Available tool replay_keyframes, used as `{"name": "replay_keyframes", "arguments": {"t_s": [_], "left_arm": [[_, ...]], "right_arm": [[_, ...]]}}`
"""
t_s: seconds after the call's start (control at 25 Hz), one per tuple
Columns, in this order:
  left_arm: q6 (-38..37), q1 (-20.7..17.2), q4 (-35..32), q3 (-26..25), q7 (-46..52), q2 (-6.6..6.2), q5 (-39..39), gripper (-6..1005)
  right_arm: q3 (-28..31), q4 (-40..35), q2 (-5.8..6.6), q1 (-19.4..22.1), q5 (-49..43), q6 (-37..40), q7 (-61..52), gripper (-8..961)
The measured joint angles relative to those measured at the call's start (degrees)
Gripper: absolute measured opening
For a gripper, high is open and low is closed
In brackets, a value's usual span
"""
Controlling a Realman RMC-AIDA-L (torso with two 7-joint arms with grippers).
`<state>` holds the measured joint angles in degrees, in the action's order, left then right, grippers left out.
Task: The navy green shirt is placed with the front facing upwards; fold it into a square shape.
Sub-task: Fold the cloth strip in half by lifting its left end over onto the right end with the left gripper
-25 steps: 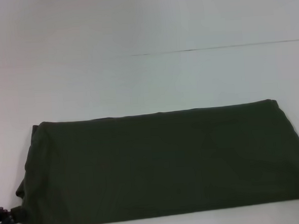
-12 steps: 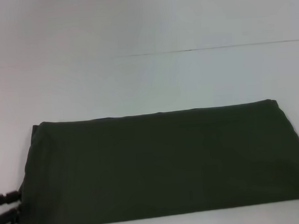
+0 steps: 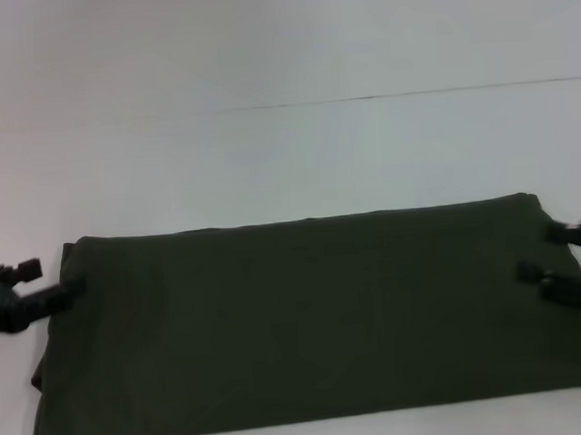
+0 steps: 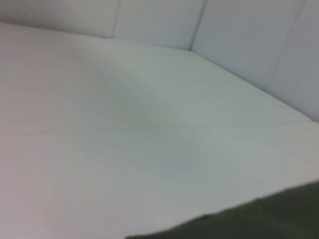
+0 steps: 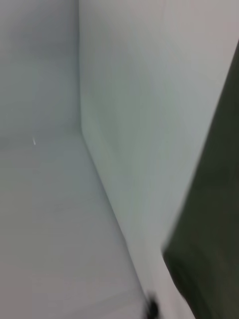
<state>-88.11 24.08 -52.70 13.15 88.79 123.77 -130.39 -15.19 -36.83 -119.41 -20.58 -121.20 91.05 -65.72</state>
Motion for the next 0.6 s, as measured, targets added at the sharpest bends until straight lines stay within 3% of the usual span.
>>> {"name": "replay_keyframes", "arguments": {"t_s": [0.2, 0.36, 0.6], "left_arm": [[3.8, 1.9, 1.5, 1.8, 6.5, -0.11, -0.2, 803], [2.5, 1.7, -0.5, 3.1, 13.7, -0.29, -0.2, 815], [-4.0, -0.5, -12.3, 5.9, 29.0, 0.00, -3.9, 814]], "right_arm": [[-12.9, -3.5, -0.13, -2.5, -0.1, 5.2, 3.4, 766], [-18.1, -7.2, -0.28, -2.8, 0.1, 12.1, 7.9, 764], [-23.2, -11.6, -0.11, -2.8, -0.1, 17.6, 7.1, 760]]}}
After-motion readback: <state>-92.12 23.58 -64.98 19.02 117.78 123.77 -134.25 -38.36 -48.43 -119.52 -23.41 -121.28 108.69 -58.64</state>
